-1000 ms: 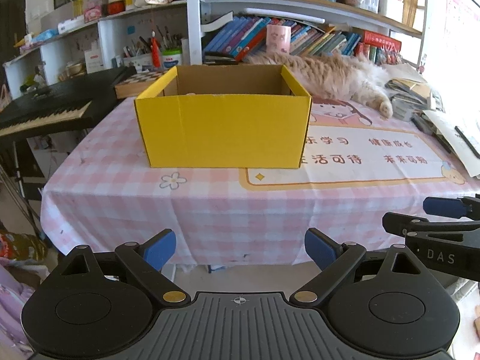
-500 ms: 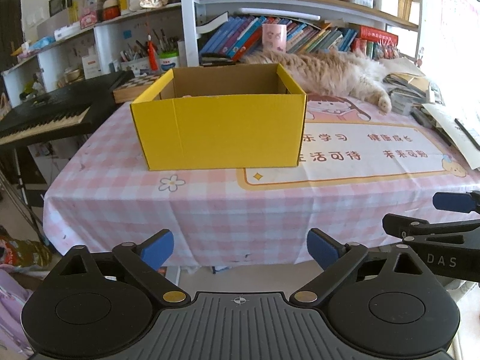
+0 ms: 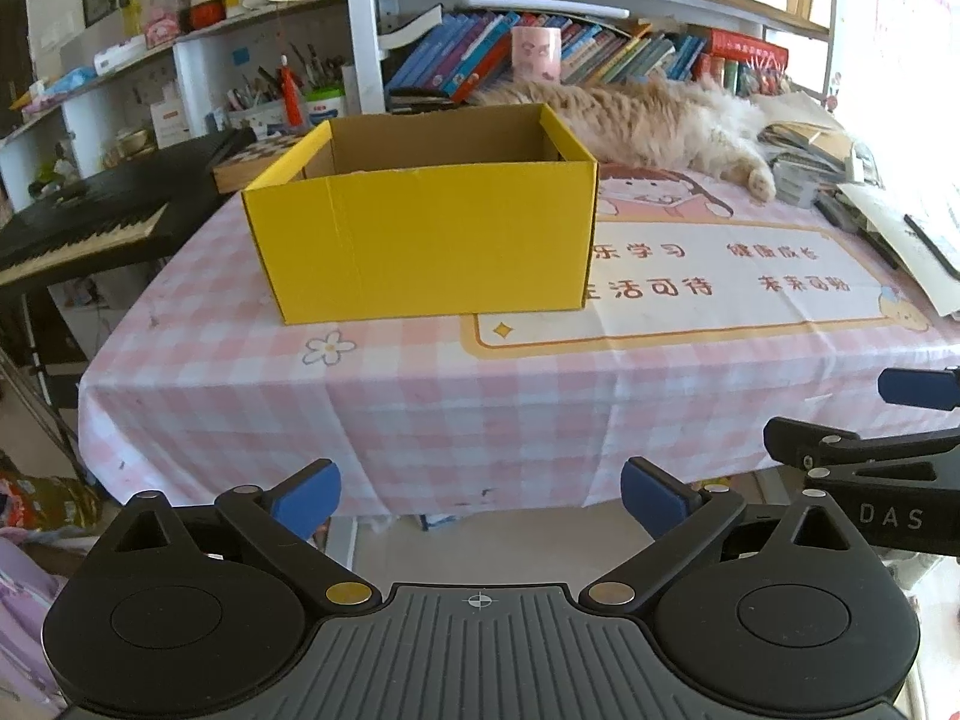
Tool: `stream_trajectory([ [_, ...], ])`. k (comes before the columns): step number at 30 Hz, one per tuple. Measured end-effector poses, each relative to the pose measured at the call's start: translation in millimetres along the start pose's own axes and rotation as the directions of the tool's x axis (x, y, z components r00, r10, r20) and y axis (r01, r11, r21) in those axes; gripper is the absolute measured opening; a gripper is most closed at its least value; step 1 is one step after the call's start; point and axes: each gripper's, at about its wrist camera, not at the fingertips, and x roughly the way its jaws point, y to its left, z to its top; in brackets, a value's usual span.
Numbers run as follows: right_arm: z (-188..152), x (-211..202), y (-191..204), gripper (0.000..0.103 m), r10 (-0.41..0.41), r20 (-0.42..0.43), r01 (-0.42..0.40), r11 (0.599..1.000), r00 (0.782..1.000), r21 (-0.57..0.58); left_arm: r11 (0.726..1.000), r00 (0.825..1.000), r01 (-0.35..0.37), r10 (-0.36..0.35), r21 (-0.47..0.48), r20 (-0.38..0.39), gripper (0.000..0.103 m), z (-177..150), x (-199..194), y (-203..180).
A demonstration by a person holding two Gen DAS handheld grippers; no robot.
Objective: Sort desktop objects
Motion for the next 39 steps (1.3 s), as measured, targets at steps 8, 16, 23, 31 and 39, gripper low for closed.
stream_trajectory([
  [8, 0.8, -0.1, -1.0, 0.086, 0.001, 0.003, -0.001, 1.0, 1.0, -0.001, 1.0, 1.0, 0.003, -0.003, 0.01, -0.003, 0.102, 0.8, 1.3, -1.8],
  [16, 2.1, -0.4, -3.0, 0.086, -0.005, 0.006, 0.005, 1.0, 1.0, -0.003, 1.0, 1.0, 0.002, -0.002, 0.011, -0.002, 0.102, 1.4, 0.9, -2.2],
  [23, 1.5, -0.5, -2.5, 0.086, -0.001, 0.006, 0.001, 1.0, 1.0, -0.009, 1.0, 1.0, 0.005, -0.005, 0.011, -0.002, 0.102, 1.8, 0.8, -2.3],
  [31, 1.7, 0.9, -2.5, 0.086, 0.002, 0.001, -0.002, 1.0, 1.0, -0.009, 1.0, 1.0, 0.007, -0.007, 0.009, -0.002, 0.102, 1.6, 0.6, -2.4],
  [39, 1.0, 2.5, -3.1, 0.086, 0.01, -0.003, -0.01, 1.0, 1.0, -0.013, 1.0, 1.0, 0.006, -0.006, 0.007, -0.001, 0.102, 1.5, 0.9, -2.5],
])
